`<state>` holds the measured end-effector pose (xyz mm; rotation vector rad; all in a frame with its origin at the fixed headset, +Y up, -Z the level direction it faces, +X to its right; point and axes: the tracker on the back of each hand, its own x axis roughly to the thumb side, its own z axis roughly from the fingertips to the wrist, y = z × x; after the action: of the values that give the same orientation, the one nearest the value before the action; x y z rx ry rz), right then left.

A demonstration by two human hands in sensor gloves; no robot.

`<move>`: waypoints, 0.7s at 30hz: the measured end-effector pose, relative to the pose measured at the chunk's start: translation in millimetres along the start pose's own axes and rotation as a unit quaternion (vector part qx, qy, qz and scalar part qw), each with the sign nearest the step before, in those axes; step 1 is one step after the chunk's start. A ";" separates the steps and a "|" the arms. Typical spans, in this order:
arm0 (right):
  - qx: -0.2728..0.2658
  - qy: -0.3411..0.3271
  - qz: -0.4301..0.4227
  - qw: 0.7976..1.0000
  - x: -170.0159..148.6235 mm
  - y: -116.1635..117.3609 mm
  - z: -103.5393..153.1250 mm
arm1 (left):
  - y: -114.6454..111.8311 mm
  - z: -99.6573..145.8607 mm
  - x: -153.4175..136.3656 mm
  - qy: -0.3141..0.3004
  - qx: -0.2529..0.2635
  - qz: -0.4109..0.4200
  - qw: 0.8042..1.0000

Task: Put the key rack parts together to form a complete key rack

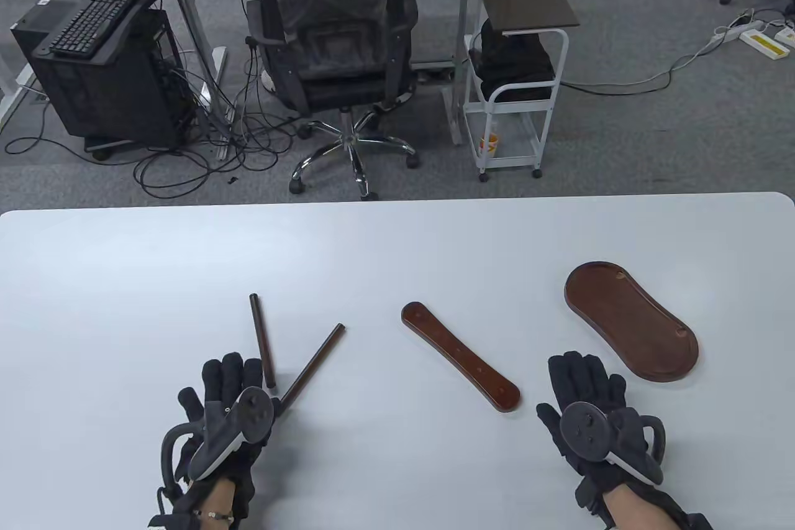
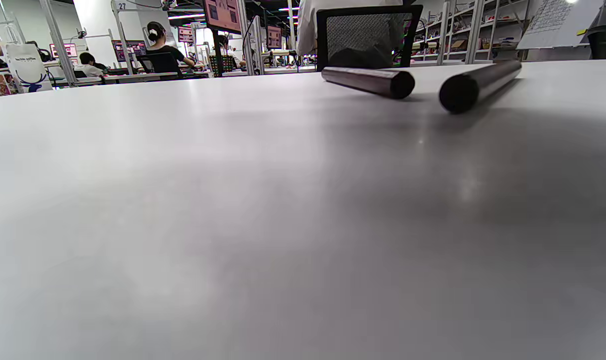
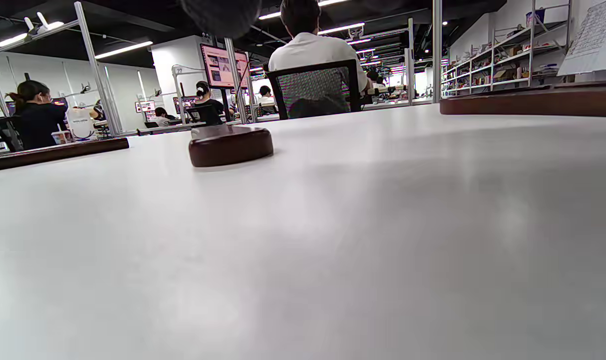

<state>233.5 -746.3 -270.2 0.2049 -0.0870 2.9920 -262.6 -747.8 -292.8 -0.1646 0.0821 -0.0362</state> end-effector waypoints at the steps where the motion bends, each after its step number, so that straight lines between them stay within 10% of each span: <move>1: 0.000 0.000 0.001 1.000 0.1 0.0 0.0 | 0.0 0.0 0.0 0.000 0.000 -0.001 1.000; 21: 0.000 -0.003 -0.004 1.000 6.3 -0.9 0.0 | -0.9 0.2 1.7 0.002 -0.003 0.002 1.000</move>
<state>227.4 -744.5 -269.2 0.2142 -0.0877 2.9842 -260.9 -748.8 -292.6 -0.1700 0.0860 -0.0320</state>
